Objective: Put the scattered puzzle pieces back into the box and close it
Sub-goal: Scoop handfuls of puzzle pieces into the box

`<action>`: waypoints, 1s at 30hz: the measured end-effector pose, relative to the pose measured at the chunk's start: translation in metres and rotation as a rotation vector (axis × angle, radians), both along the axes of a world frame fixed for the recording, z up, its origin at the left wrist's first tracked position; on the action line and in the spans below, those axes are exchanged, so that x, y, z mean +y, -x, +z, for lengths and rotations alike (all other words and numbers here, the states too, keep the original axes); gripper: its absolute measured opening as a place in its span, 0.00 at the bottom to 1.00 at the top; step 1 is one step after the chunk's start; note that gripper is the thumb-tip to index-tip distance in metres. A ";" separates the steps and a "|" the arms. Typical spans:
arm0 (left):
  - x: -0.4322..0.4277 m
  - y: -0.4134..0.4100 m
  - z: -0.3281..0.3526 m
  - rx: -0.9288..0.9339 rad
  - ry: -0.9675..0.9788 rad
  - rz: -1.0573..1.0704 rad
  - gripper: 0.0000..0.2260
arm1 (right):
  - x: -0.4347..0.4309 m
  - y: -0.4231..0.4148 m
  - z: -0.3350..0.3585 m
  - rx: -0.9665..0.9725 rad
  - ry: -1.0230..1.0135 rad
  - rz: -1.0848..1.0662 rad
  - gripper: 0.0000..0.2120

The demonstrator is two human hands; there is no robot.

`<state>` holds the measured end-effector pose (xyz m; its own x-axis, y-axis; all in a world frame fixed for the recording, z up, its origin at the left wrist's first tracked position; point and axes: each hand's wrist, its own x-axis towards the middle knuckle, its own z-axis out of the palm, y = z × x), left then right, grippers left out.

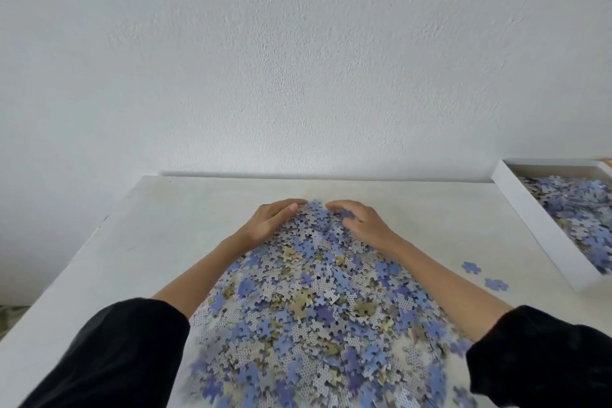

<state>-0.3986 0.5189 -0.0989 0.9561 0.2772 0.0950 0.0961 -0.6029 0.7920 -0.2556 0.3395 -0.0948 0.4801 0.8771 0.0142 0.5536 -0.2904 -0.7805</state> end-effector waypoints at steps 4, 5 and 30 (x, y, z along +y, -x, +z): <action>0.010 0.020 0.012 -0.053 0.021 0.054 0.36 | 0.010 -0.003 0.002 -0.126 -0.076 -0.042 0.17; 0.014 0.027 0.015 -0.053 0.026 0.075 0.35 | 0.014 -0.003 0.003 -0.153 -0.055 -0.020 0.18; 0.006 0.155 0.000 0.025 -0.079 0.310 0.41 | -0.072 0.033 0.004 -0.215 -0.010 -0.068 0.18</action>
